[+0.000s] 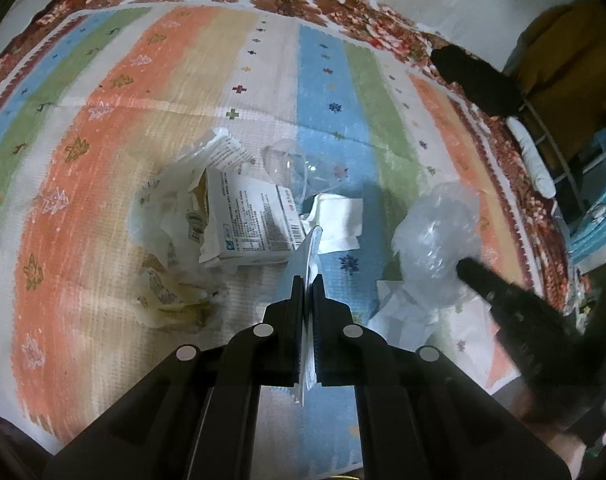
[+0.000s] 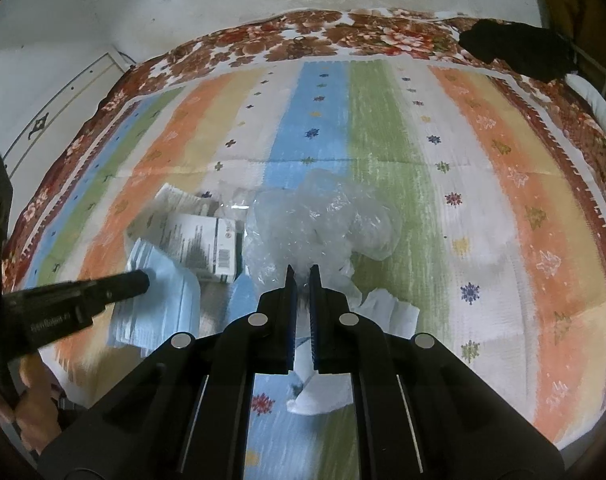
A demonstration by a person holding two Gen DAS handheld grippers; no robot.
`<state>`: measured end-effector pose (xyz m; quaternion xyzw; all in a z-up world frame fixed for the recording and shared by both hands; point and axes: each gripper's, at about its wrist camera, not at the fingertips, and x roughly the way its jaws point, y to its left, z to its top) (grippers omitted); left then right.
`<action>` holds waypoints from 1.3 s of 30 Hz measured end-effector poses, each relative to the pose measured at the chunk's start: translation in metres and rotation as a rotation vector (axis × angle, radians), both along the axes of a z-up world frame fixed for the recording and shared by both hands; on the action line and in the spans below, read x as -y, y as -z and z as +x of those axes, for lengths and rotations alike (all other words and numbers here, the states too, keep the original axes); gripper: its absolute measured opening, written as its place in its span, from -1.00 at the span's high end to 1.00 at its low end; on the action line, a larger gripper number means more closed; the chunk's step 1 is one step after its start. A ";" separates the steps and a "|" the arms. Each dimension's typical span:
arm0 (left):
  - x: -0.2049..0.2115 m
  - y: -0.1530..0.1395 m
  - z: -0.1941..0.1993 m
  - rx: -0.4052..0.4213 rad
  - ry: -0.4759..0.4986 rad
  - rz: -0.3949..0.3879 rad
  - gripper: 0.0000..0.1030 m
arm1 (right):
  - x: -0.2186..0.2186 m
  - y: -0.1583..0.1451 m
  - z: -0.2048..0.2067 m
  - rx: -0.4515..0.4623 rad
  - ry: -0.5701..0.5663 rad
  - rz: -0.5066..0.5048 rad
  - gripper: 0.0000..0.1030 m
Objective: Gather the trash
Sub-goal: 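Lift the clear bag with the right gripper toward the black bin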
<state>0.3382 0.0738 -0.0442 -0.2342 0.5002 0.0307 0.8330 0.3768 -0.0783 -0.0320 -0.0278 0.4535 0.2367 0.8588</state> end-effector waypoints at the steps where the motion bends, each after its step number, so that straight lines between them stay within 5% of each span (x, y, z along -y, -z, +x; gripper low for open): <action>1: 0.000 -0.004 -0.002 0.008 0.001 -0.007 0.93 | 0.000 -0.003 -0.005 0.002 -0.005 -0.001 0.91; 20: 0.013 -0.079 -0.075 0.157 0.048 0.076 0.93 | 0.013 -0.053 -0.094 0.027 -0.025 0.055 0.91; 39: 0.042 -0.100 -0.156 0.268 0.096 0.057 0.93 | 0.050 -0.071 -0.175 0.071 -0.044 0.107 0.91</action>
